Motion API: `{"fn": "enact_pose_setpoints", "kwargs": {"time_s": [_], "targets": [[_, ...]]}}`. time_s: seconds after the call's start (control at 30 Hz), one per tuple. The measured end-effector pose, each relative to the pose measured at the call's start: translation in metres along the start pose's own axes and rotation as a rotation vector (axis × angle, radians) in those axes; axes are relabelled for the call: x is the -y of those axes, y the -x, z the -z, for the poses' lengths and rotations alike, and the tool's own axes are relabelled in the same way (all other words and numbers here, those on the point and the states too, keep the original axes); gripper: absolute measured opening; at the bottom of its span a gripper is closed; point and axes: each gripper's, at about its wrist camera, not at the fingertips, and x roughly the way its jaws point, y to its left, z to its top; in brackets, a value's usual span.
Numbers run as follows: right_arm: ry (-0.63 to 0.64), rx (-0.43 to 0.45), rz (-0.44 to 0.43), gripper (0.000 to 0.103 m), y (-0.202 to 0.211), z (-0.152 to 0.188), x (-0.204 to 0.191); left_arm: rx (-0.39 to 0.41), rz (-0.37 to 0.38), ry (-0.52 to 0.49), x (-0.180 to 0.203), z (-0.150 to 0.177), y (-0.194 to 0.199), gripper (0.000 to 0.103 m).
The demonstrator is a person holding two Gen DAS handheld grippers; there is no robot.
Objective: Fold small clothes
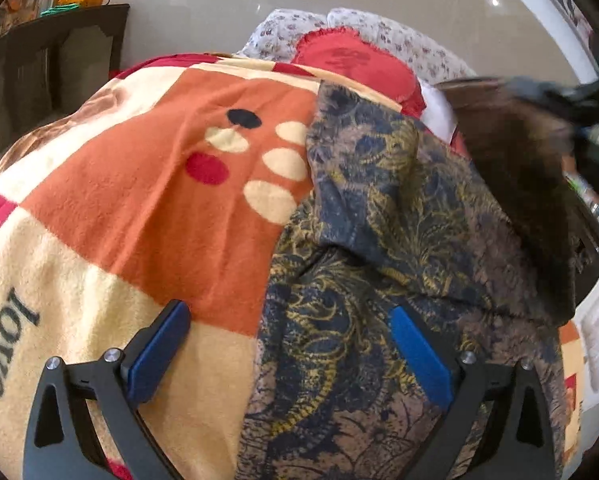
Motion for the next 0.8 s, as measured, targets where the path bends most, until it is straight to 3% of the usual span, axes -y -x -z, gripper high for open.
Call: {"fn": "enact_pose_setpoints", "kwargs": {"time_s": [0.23,0.3,0.37,0.47,0.57,0.63,0.73,0.77,0.8], "targets": [[-0.032,-0.112,0.018,0.013,-0.086,0.039,0.003,-0.006,-0.002,-0.002,0.002,0.0,0.0,0.102],[-0.036,-0.152,0.057,0.017,-0.102,0.05,0.009,-0.006,-0.003,-0.004,0.002,0.0,0.001,0.102],[-0.066,-0.192,0.024,0.019,-0.099,0.061,0.016,-0.007,-0.004,-0.007,0.002,-0.001,-0.001,0.102],[-0.039,-0.167,-0.052,0.023,-0.06,0.068,0.018,0.011,-0.015,-0.029,0.008,-0.008,0.008,0.101],[0.034,-0.11,-0.019,0.031,0.001,0.076,0.035,0.125,0.012,-0.09,0.035,-0.027,0.028,0.101],[0.066,-0.053,0.097,0.031,0.044,0.081,0.066,0.143,0.051,-0.169,0.058,-0.042,0.023,0.102],[0.037,0.028,0.347,0.029,0.095,0.078,0.122,0.066,0.085,-0.248,0.092,-0.062,-0.016,0.102],[0.005,0.041,0.379,0.022,0.106,0.078,0.14,0.026,0.094,-0.246,0.096,-0.066,-0.03,0.1],[-0.018,0.055,0.409,0.019,0.116,0.078,0.154,-0.02,0.113,-0.229,0.098,-0.069,-0.048,0.091]]}}
